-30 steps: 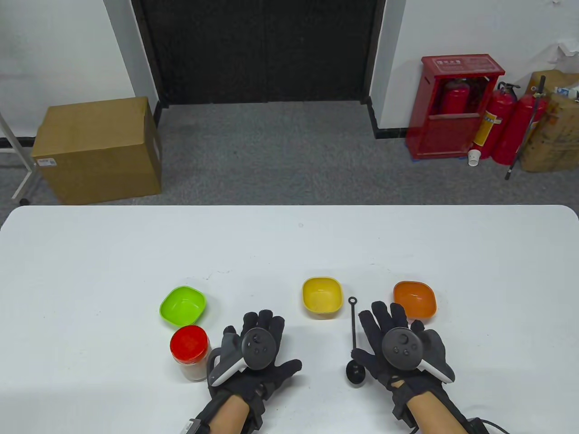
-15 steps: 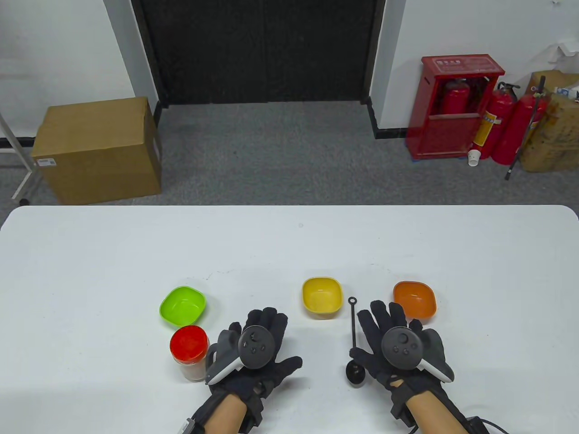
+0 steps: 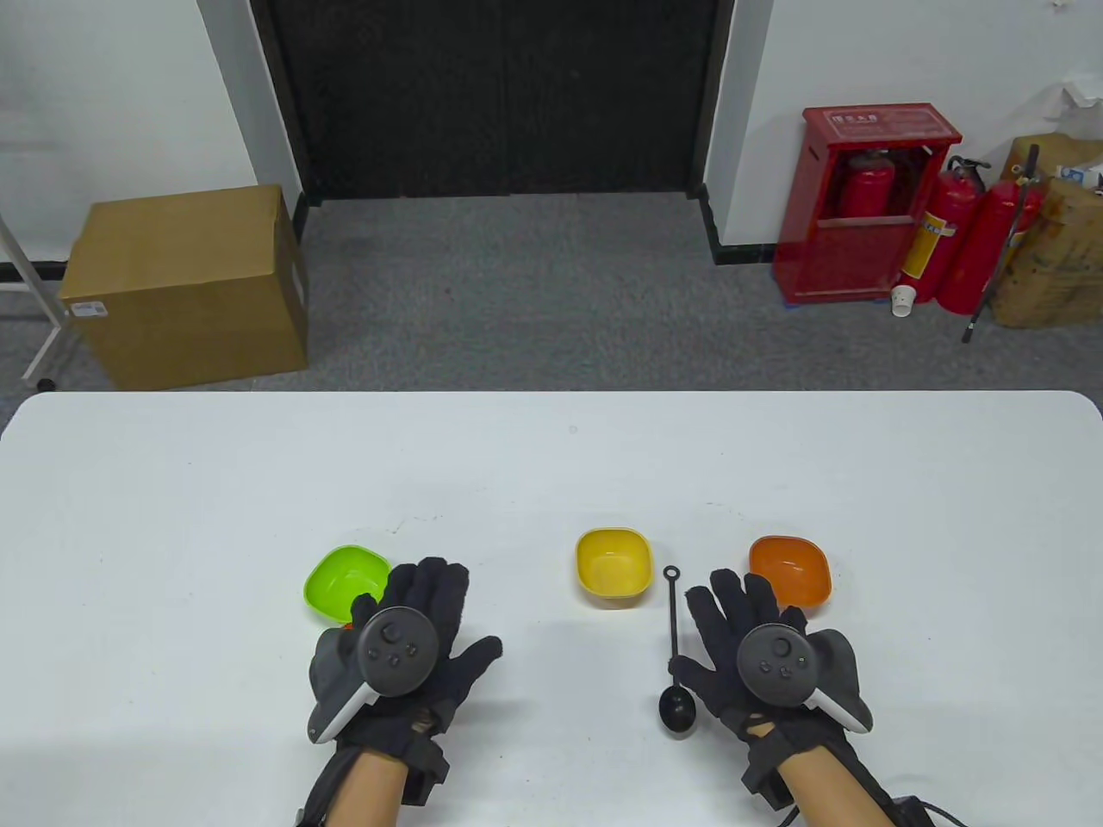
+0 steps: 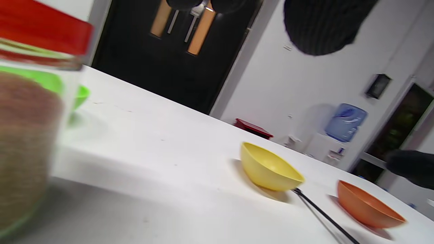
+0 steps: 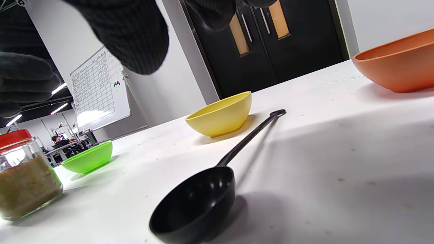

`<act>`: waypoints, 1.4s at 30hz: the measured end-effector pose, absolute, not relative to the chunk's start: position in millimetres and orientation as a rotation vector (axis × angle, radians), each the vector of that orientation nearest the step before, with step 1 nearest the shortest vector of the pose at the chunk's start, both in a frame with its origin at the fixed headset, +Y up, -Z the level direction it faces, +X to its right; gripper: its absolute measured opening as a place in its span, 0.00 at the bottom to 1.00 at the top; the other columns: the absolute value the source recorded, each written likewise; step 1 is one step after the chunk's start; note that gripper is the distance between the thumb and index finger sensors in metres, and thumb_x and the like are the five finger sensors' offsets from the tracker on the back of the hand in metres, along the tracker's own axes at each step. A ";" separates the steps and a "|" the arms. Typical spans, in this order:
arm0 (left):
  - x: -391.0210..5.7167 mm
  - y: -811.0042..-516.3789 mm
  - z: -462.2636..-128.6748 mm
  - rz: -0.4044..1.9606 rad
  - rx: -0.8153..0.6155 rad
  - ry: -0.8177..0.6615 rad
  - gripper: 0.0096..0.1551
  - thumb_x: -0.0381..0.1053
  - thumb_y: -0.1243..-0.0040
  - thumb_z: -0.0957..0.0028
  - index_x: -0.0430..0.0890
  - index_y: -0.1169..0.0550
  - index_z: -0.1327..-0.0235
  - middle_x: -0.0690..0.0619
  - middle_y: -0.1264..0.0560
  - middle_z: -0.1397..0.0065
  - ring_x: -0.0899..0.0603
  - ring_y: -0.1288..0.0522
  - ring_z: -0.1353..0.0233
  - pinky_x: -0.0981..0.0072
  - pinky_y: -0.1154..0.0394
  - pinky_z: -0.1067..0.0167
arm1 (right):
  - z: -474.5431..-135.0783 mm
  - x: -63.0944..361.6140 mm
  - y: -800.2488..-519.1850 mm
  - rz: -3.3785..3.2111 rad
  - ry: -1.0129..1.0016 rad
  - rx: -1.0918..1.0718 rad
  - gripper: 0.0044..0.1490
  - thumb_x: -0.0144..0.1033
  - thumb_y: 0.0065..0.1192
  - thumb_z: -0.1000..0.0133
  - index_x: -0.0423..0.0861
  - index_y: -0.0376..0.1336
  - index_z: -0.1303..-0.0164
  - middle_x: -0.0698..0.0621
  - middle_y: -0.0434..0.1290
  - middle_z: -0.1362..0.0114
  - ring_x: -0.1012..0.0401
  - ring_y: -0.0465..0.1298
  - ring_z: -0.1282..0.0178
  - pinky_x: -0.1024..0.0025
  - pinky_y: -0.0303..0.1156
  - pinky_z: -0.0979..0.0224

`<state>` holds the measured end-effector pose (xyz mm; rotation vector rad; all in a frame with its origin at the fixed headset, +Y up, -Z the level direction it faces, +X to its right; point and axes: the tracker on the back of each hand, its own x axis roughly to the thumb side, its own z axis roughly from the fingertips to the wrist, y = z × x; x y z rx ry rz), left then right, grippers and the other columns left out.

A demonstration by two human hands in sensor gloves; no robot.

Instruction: Scoop brown sugar granules from jar into dishes

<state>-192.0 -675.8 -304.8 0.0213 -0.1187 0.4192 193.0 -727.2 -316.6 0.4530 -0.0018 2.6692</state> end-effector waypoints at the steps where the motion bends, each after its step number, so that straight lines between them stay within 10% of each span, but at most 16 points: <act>1: -198.3 -677.8 -305.2 0.416 0.019 -0.087 0.53 0.69 0.36 0.46 0.51 0.44 0.14 0.44 0.49 0.09 0.31 0.51 0.09 0.19 0.58 0.27 | -316.4 193.0 -727.0 2.671 0.000 0.452 0.52 0.52 0.68 0.42 0.41 0.50 0.15 0.34 0.43 0.11 0.30 0.40 0.18 0.15 0.39 0.34; 19: -244.7 -702.0 -304.1 0.452 -0.215 0.292 0.63 0.69 0.28 0.48 0.53 0.52 0.14 0.41 0.58 0.09 0.27 0.49 0.11 0.19 0.46 0.28 | -315.5 193.9 -725.4 2.676 0.009 0.436 0.51 0.52 0.68 0.41 0.41 0.50 0.15 0.33 0.43 0.11 0.29 0.41 0.18 0.15 0.39 0.34; 42: -217.3 -694.7 -308.8 0.408 -0.086 0.220 0.58 0.68 0.23 0.52 0.48 0.41 0.17 0.38 0.37 0.19 0.26 0.27 0.30 0.35 0.28 0.39 | -317.5 193.5 -725.6 2.668 0.025 0.407 0.51 0.52 0.68 0.41 0.40 0.51 0.15 0.33 0.43 0.11 0.29 0.41 0.18 0.15 0.40 0.34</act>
